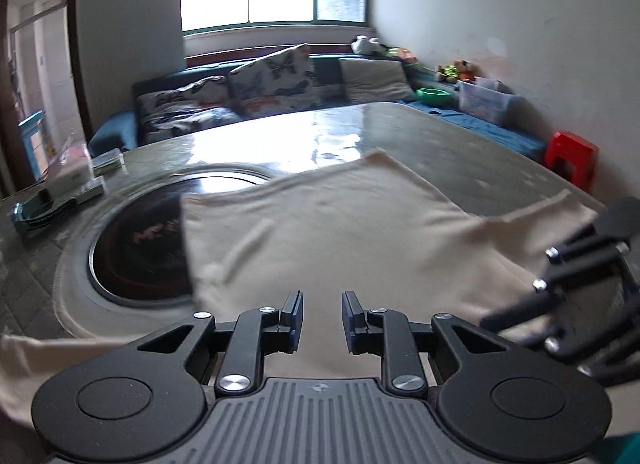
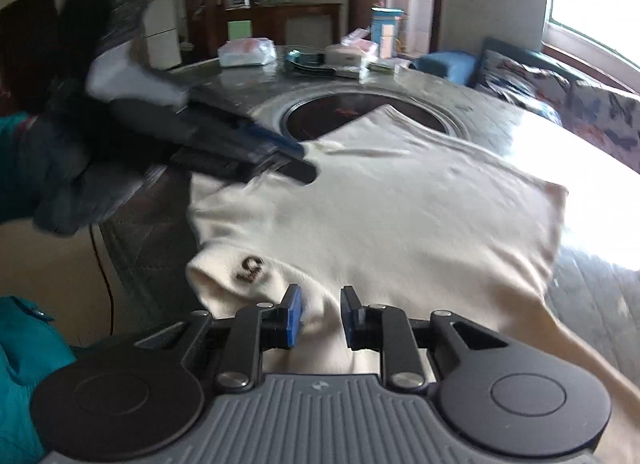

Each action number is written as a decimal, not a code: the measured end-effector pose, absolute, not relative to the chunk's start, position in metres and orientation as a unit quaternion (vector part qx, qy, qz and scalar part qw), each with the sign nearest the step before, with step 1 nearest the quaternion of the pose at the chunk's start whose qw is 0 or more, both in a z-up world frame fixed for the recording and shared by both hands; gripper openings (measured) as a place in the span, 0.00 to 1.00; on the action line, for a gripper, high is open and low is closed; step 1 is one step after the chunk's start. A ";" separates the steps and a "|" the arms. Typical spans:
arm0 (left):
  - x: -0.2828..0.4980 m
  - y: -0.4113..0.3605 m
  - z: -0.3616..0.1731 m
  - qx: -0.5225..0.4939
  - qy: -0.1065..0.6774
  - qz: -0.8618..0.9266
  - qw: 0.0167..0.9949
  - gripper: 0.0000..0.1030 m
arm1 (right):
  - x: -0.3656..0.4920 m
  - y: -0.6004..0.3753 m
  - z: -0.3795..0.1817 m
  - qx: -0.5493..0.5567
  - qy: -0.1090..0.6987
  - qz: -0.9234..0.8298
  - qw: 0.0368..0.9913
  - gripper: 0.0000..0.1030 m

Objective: Fold clothes

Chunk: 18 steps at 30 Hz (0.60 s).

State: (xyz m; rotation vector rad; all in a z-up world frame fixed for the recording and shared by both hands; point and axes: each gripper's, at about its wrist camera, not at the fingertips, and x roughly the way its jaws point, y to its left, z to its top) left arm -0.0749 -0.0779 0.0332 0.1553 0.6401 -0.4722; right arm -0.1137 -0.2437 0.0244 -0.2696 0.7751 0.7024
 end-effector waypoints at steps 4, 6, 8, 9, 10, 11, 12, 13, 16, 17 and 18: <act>-0.091 -0.091 0.018 0.114 0.310 -0.239 0.913 0.24 | -0.122 -0.249 0.024 -0.130 0.378 0.341 0.851 0.21; -0.096 -0.093 0.014 0.121 0.312 -0.248 0.909 0.23 | -0.123 -0.256 0.028 -0.115 0.376 0.338 0.855 0.22; -0.104 -0.092 0.011 0.130 0.304 -0.251 0.910 0.23 | -0.119 -0.266 0.032 -0.091 0.371 0.326 0.865 0.26; -0.106 -0.092 0.011 0.134 0.301 -0.252 0.910 0.23 | -0.116 -0.272 0.031 -0.076 0.373 0.316 0.869 0.27; -0.106 -0.092 0.010 0.135 0.301 -0.253 0.910 0.23 | -0.114 -0.278 0.031 -0.061 0.374 0.306 0.873 0.27; -0.106 -0.091 0.010 0.133 0.302 -0.253 0.910 0.23 | -0.111 -0.284 0.030 -0.045 0.378 0.297 0.876 0.27; -0.106 -0.090 0.009 0.133 0.302 -0.254 0.909 0.23 | -0.108 -0.288 0.028 -0.035 0.384 0.289 0.876 0.27; -0.106 -0.090 0.009 0.134 0.301 -0.255 0.909 0.23 | -0.110 -0.289 0.025 -0.046 0.387 0.284 0.876 0.27; -0.107 -0.088 0.011 0.141 0.303 -0.256 0.907 0.23 | -0.114 -0.291 0.017 -0.079 0.393 0.271 0.875 0.26; -0.106 -0.089 0.014 0.143 0.302 -0.256 0.907 0.23 | -0.118 -0.290 0.018 -0.091 0.390 0.275 0.874 0.26; -0.105 -0.089 0.018 0.141 0.297 -0.258 0.909 0.23 | -0.122 -0.289 0.019 -0.102 0.387 0.278 0.873 0.26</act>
